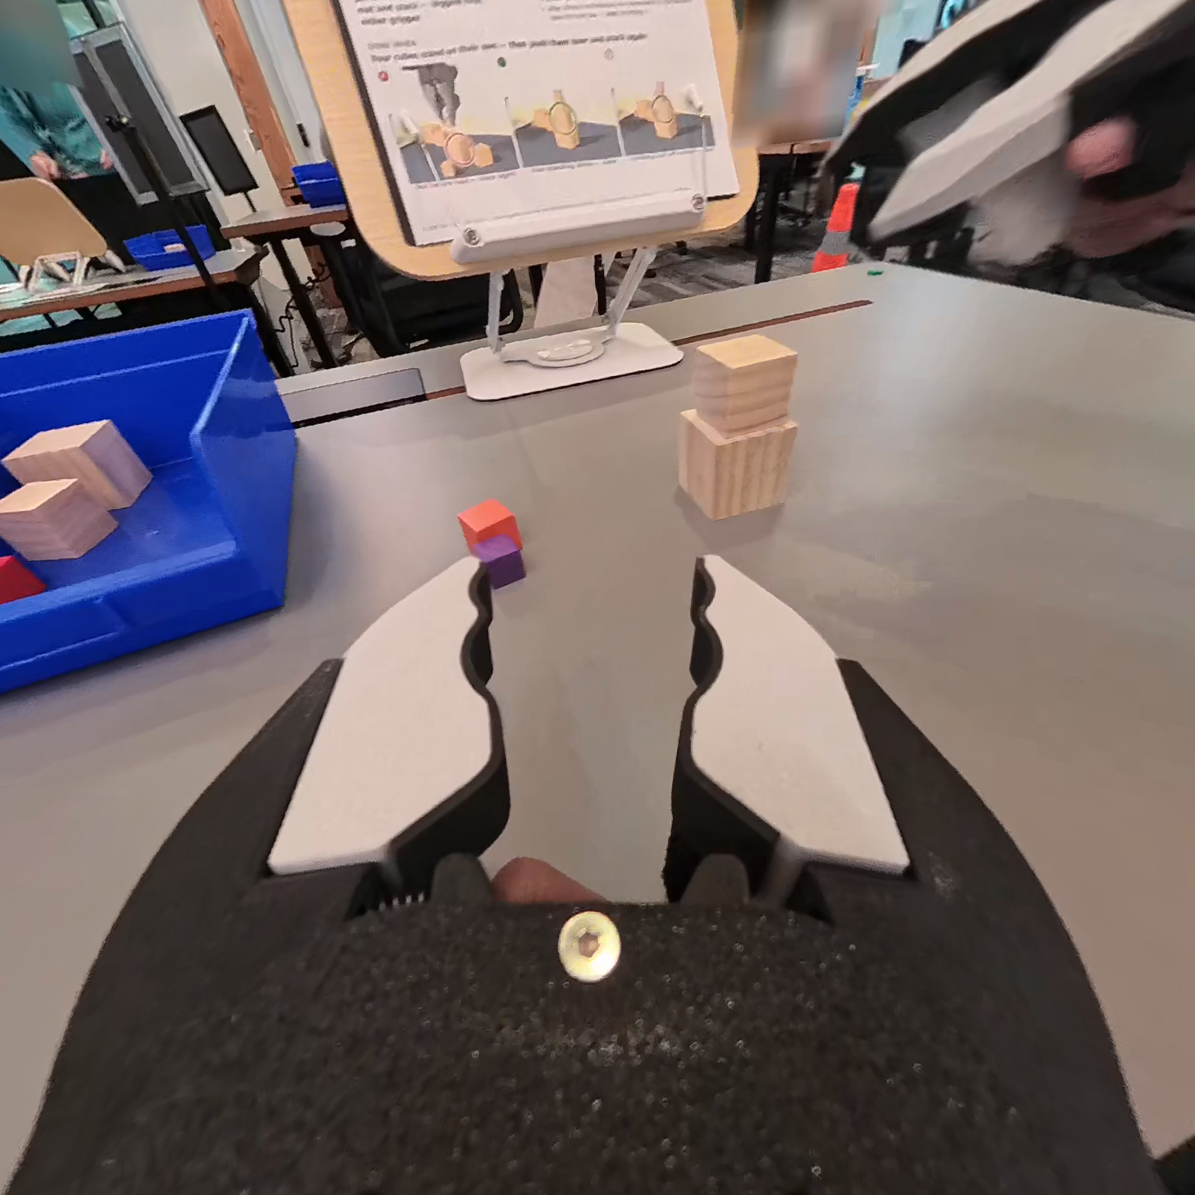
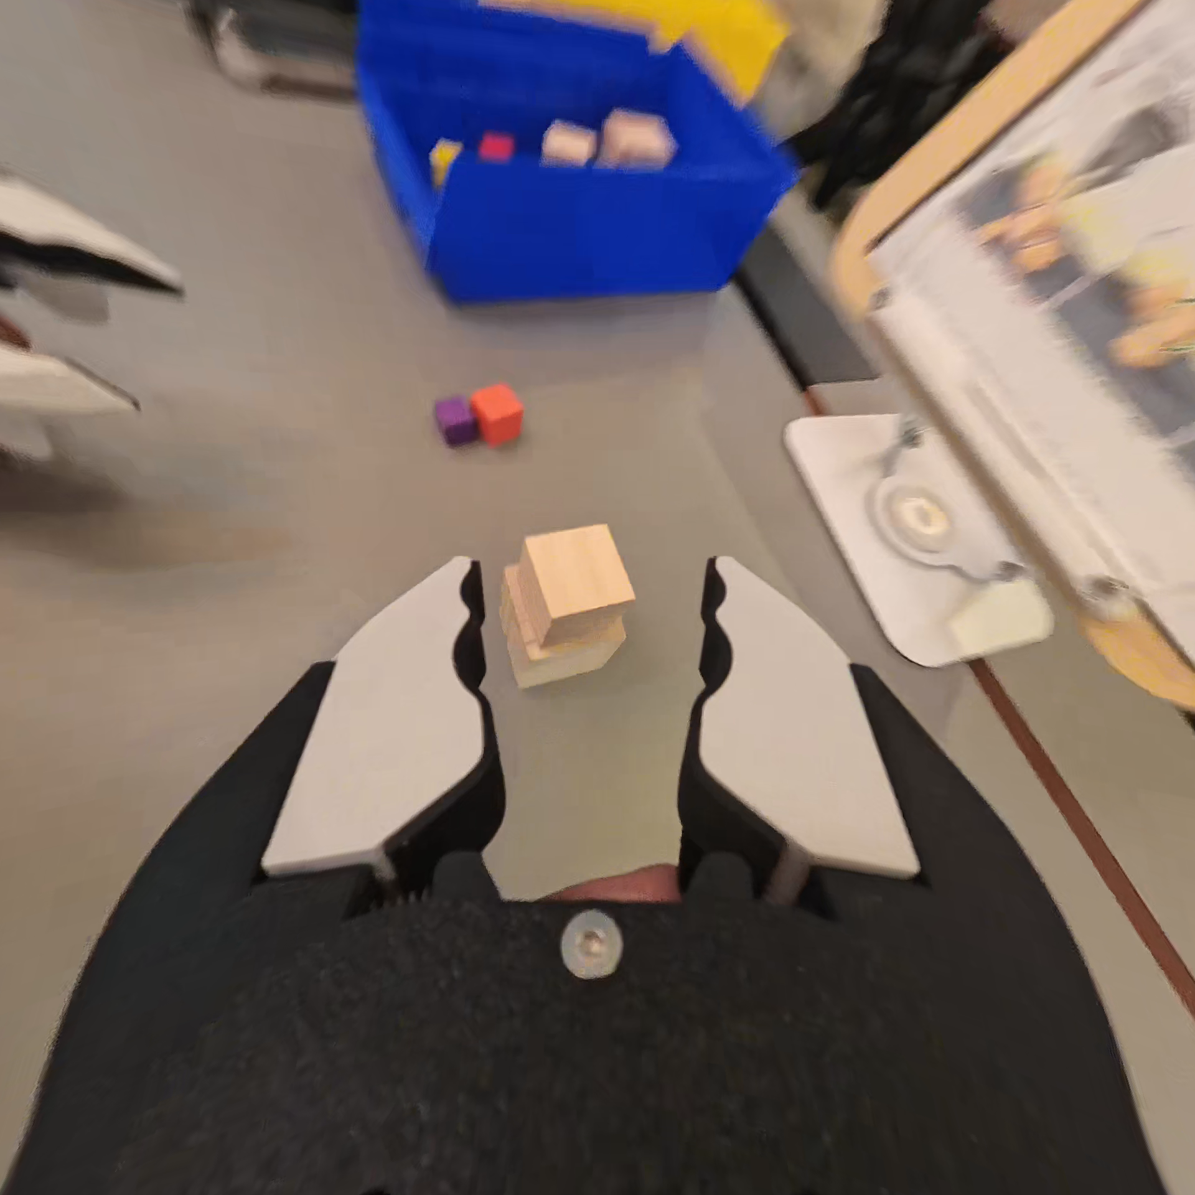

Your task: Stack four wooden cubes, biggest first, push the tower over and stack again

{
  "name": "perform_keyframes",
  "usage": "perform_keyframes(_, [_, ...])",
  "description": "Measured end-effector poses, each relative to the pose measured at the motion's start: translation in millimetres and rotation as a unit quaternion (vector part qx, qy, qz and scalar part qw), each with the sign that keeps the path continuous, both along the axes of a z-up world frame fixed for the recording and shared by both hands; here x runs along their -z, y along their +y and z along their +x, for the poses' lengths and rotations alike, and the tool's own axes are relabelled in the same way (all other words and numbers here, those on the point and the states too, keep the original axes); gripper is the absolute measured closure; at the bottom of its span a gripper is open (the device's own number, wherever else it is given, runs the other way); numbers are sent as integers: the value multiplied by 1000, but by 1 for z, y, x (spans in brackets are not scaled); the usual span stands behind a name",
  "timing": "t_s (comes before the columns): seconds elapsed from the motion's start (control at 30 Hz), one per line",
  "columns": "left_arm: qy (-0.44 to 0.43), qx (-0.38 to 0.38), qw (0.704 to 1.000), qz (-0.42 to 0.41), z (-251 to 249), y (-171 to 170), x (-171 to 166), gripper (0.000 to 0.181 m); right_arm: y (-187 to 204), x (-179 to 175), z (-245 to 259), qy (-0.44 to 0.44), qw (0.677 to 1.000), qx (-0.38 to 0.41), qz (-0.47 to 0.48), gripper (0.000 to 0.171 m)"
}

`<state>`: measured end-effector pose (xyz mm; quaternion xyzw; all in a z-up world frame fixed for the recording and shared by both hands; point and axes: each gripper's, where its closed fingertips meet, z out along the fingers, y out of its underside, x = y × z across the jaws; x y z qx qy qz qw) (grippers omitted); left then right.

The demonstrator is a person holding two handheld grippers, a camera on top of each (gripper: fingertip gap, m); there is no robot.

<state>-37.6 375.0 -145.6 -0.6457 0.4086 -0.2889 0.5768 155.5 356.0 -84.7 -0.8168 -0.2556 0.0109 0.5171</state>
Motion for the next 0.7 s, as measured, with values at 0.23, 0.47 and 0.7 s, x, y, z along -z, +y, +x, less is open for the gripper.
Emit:
perform_keyframes(0.23, [21,-44,998,-26,-8,19,8,121,-105,48,-11,93,953,280,73,104])
perform_keyframes(0.47, [49,-66,996,-30,-3,24,16,120,-137,95,-9,97,930,354,39,96])
perform_keyframes(0.7, [124,-12,992,-26,14,37,19,117,-137,98,-10,127,932,339,26,94])
